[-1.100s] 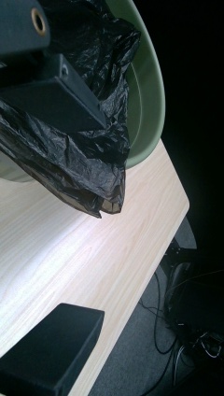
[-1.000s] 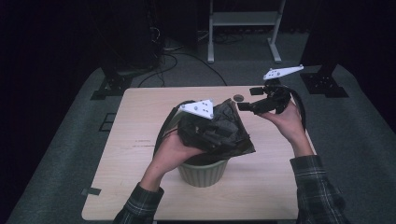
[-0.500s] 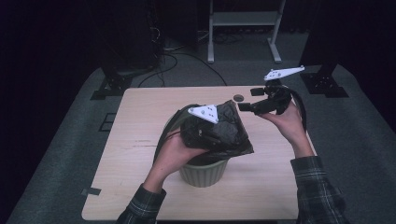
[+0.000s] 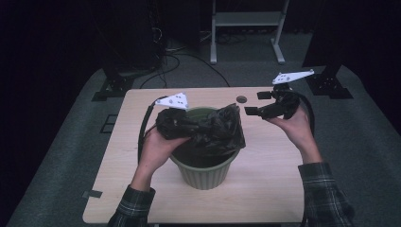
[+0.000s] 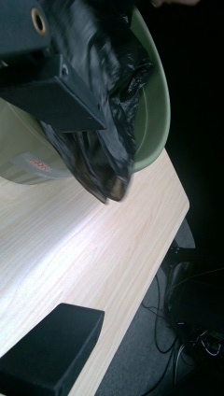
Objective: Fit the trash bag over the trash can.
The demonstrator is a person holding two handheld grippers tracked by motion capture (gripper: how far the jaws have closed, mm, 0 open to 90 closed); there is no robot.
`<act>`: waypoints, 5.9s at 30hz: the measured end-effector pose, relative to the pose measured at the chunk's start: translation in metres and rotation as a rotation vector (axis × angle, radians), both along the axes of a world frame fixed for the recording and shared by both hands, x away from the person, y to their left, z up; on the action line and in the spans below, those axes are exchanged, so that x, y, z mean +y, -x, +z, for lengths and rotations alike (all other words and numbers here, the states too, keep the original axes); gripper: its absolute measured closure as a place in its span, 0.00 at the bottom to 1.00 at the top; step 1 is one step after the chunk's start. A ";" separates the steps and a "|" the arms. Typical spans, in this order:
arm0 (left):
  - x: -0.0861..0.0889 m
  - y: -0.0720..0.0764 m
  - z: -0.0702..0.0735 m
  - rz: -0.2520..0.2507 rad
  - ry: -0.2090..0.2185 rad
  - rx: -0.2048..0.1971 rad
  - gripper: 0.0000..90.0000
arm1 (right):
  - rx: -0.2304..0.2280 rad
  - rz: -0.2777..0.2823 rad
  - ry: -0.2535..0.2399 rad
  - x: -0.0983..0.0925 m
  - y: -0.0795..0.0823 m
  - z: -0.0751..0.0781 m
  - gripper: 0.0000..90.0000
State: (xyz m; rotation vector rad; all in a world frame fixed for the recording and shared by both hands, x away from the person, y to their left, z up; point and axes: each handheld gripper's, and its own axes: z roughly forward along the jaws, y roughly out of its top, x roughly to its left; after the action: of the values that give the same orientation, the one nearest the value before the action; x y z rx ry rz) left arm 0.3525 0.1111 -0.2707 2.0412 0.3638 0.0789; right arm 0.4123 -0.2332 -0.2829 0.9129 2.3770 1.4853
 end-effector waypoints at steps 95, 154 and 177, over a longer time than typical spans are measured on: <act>0.148 0.032 -0.040 0.401 0.044 0.024 0.92 | -0.135 0.037 -0.024 -0.048 0.059 -0.015 0.69; 0.124 0.032 -0.042 0.346 0.049 0.012 0.85 | -0.166 0.199 0.044 0.033 0.040 0.004 0.63; 0.108 0.043 0.032 0.276 0.075 -0.147 0.37 | -0.123 0.247 0.066 0.078 0.025 0.001 1.00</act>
State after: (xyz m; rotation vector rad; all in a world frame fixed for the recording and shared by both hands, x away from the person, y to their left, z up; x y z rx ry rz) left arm 0.3094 0.2195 -0.2386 1.8878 0.5448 0.3769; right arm 0.3872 -0.1553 -0.2814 0.5114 2.5023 1.4859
